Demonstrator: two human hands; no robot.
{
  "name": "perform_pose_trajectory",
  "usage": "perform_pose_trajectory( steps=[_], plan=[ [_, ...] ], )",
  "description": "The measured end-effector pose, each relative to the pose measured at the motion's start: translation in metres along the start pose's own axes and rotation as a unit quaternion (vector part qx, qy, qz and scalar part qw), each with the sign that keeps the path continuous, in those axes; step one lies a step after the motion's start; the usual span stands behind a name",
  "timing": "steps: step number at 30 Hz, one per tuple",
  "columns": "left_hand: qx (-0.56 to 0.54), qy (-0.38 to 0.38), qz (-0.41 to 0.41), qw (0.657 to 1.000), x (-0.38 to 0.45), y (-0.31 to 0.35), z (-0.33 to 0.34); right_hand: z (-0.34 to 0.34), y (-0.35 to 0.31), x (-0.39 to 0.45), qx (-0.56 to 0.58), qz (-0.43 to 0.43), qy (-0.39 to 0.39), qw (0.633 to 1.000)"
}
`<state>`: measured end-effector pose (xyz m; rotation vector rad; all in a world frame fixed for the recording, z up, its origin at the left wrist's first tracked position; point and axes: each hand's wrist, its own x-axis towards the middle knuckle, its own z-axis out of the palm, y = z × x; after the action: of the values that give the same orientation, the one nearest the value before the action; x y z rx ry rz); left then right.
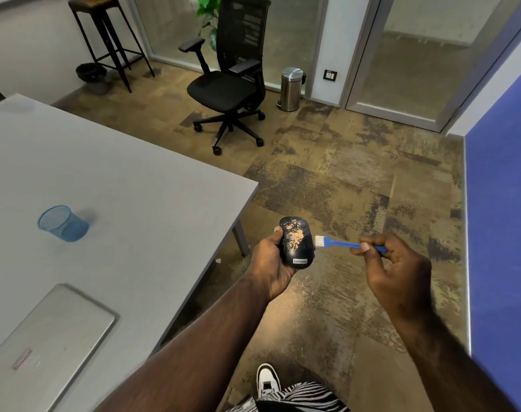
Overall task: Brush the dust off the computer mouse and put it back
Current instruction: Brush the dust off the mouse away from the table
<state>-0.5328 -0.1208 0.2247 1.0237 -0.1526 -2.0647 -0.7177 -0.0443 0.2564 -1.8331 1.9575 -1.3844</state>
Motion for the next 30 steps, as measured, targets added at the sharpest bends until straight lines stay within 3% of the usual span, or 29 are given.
perform_pose_trajectory(
  steps=[4, 11, 17, 23, 26, 30],
  plan=[
    [0.008, 0.002, -0.001, 1.000, -0.002, -0.001, 0.003, 0.003, -0.005, -0.008, 0.040, -0.046, -0.095, 0.994],
    [0.015, -0.001, -0.008, 1.000, -0.004, 0.000, -0.001, 0.002, 0.007, 0.008, -0.010, 0.037, 0.016, 0.999],
    [0.025, -0.010, -0.014, 1.000, -0.006, -0.005, -0.001, 0.012, 0.004, 0.013, 0.020, 0.030, -0.031, 0.999],
    [0.042, -0.010, -0.020, 0.999, -0.009, -0.008, 0.001, 0.014, 0.006, 0.027, -0.002, 0.080, 0.001, 0.997],
    [0.049, -0.013, -0.022, 0.998, -0.011, -0.009, 0.002, 0.019, 0.001, 0.028, 0.028, 0.067, -0.025, 0.997],
    [0.048, -0.012, -0.025, 0.998, -0.013, -0.009, 0.002, 0.024, 0.004, 0.033, -0.018, 0.094, -0.032, 0.995]
  ],
)
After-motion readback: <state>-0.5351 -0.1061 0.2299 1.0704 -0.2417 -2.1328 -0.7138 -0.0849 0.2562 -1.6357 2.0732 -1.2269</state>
